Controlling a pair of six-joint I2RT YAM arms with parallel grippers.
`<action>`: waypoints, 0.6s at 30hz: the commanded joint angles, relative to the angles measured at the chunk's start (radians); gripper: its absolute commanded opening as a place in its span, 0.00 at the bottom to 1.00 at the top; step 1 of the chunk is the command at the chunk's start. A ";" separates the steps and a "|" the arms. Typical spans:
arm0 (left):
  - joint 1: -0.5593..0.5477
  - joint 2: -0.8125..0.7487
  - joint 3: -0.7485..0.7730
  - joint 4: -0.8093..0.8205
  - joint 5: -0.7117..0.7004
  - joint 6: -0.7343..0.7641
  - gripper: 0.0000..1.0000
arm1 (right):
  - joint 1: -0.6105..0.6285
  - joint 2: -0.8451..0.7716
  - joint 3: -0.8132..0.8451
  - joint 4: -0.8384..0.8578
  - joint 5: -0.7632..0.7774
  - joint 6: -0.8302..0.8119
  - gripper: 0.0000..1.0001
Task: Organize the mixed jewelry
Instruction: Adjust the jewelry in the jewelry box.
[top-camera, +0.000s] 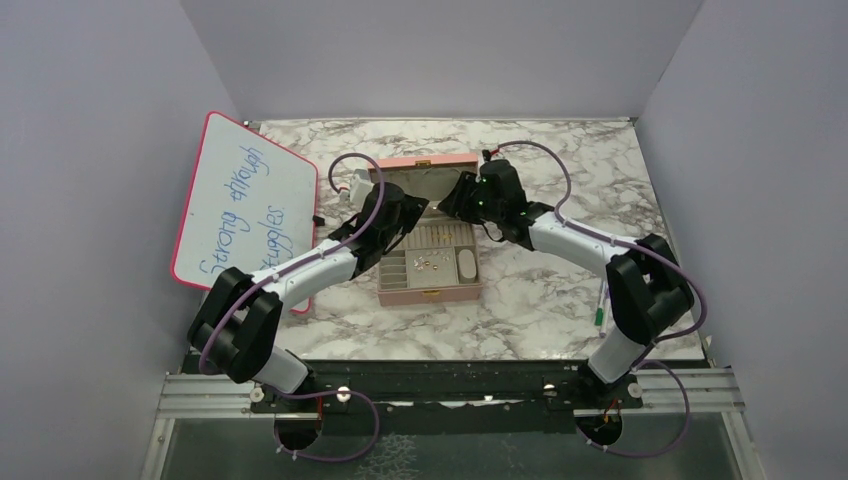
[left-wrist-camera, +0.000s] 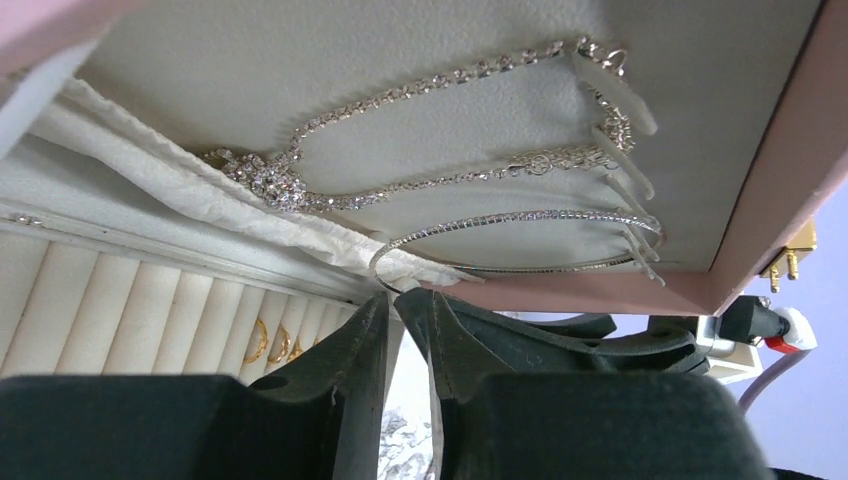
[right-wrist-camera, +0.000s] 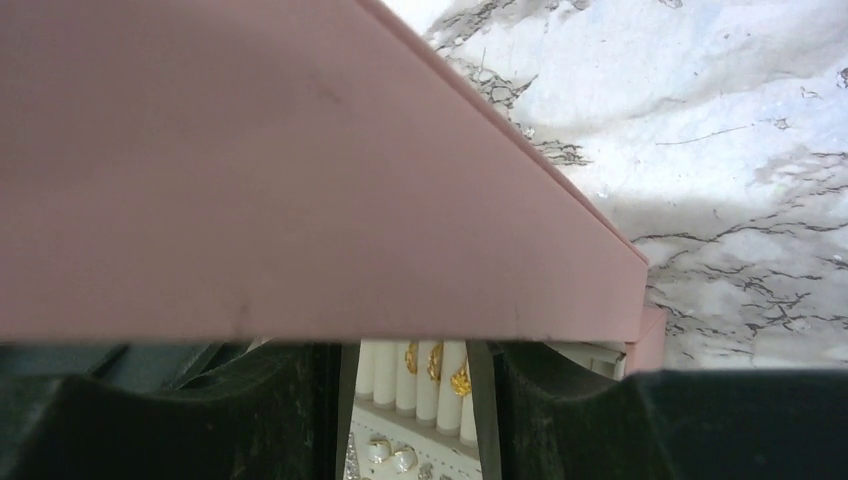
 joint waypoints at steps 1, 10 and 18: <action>-0.002 -0.005 0.005 -0.017 -0.014 0.013 0.22 | -0.001 0.028 0.048 0.024 -0.005 0.004 0.44; 0.000 -0.023 -0.004 -0.038 -0.034 0.012 0.26 | -0.001 0.014 0.047 0.022 0.019 0.020 0.15; 0.000 -0.049 -0.031 -0.068 -0.095 -0.039 0.28 | -0.001 -0.032 0.043 0.011 0.111 0.001 0.14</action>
